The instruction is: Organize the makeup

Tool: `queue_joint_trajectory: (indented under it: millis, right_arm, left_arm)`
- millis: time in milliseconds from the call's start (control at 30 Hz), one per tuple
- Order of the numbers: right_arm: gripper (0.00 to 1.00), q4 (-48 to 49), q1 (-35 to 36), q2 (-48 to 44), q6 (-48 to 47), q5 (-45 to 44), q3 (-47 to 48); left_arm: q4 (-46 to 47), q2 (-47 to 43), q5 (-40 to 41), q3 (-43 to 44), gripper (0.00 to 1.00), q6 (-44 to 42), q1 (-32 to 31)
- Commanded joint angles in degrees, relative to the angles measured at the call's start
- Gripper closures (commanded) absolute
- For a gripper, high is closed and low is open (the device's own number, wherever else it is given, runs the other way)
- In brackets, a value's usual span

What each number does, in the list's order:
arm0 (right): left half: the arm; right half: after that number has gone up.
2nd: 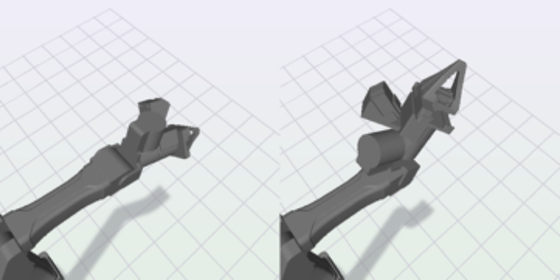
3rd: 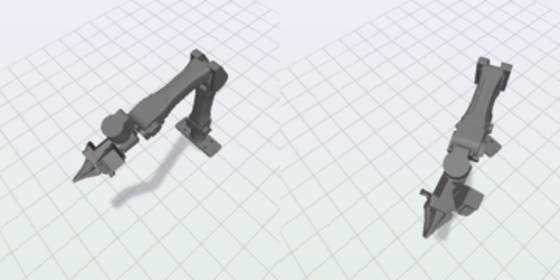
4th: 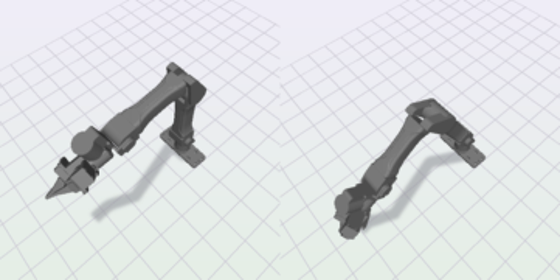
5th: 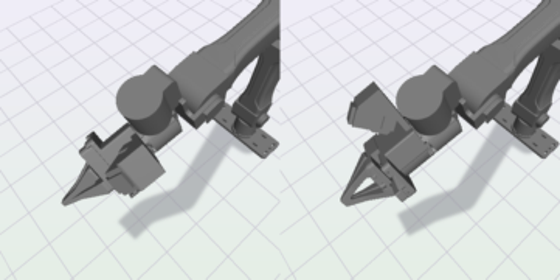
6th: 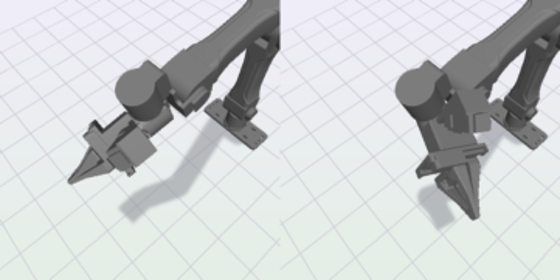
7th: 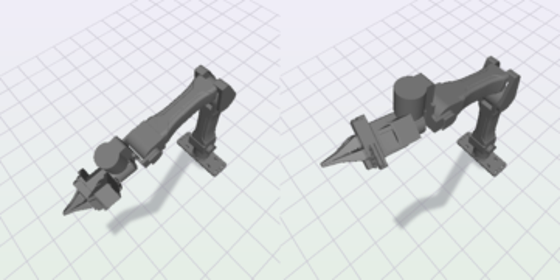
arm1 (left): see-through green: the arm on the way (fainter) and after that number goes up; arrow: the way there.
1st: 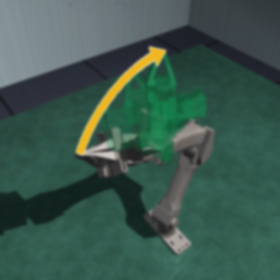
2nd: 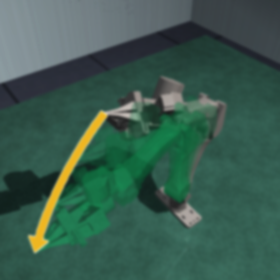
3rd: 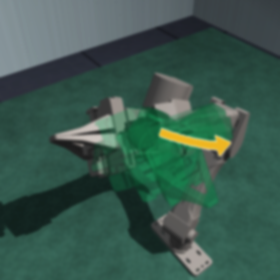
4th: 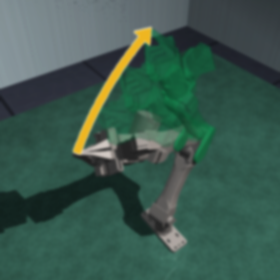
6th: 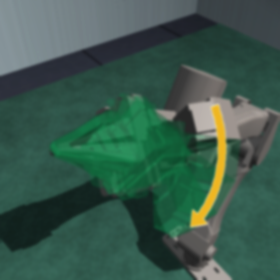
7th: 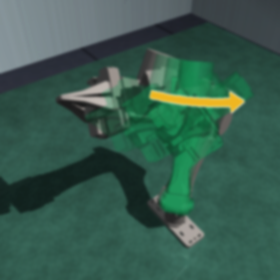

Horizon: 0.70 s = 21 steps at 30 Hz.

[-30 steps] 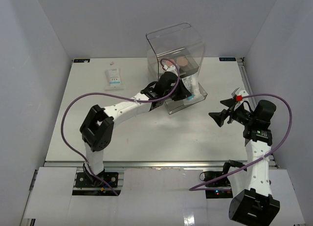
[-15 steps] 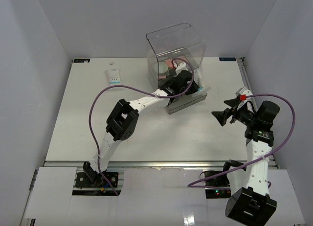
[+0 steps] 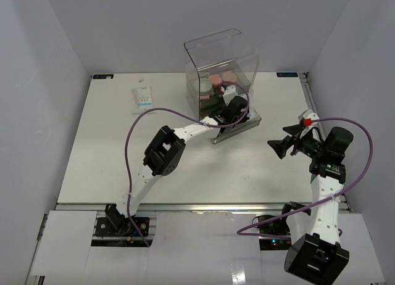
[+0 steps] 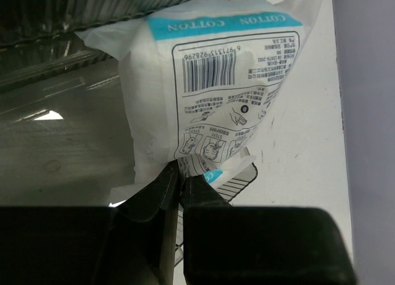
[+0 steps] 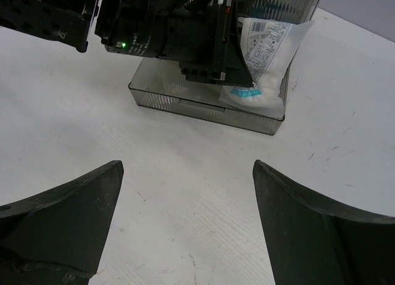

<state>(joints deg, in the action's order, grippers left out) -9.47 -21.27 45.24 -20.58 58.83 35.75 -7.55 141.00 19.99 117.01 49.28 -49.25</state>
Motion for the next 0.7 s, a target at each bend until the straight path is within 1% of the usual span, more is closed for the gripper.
queue_joint_trajectory:
  millis: [0, 100, 167, 267, 333, 367, 467, 533, 667]
  right_arm:
    - [0.08, 0.86, -0.37, 0.22, 0.72, 1.37, 0.11]
    - [0.08, 0.86, -0.44, 0.29, 0.72, 1.44, 0.11]
    - [0.08, 0.86, -0.64, 0.29, 0.77, 1.46, 0.11]
    - [0.08, 0.84, -0.77, 0.29, 0.80, 1.52, 0.11]
    - [0.08, 0.86, -0.98, 0.29, 0.90, 1.65, 0.11]
    - [0.08, 0.86, -1.06, 0.28, 0.98, 1.72, 0.11]
    - [0.08, 0.86, -1.34, 0.18, 1.00, 1.91, 0.11]
    - [0.08, 0.86, -1.41, 0.11, 1.07, 2.29, 0.11]
    - [0.08, 0.77, -1.51, 0.02, 1.14, 2.78, 0.11]
  left_arm:
    - [-1.35, -0.78, 0.77, 0.53, 1.00, 0.12, 0.94]
    - [-1.76, -0.05, -0.74, 1.53, 1.00, -0.02, 0.93]
    - [-2.20, 0.53, -1.61, 2.19, 0.95, 0.51, 1.00]
    - [-3.10, 0.90, -2.41, 2.43, 0.85, 2.22, 0.98]
    - [-3.45, 1.03, -3.14, 2.33, 0.72, 3.17, 1.00]
    - [-3.53, 1.02, -3.82, 2.25, 0.67, 3.55, 1.00]
    - [-3.39, 0.10, -5.24, 1.76, 0.50, 3.74, 0.98]
    - [-2.54, -1.41, -5.80, 1.32, 0.44, 2.87, 0.82]
    - [1.74, -5.98, -5.57, -2.57, 0.34, -0.40, 0.21]
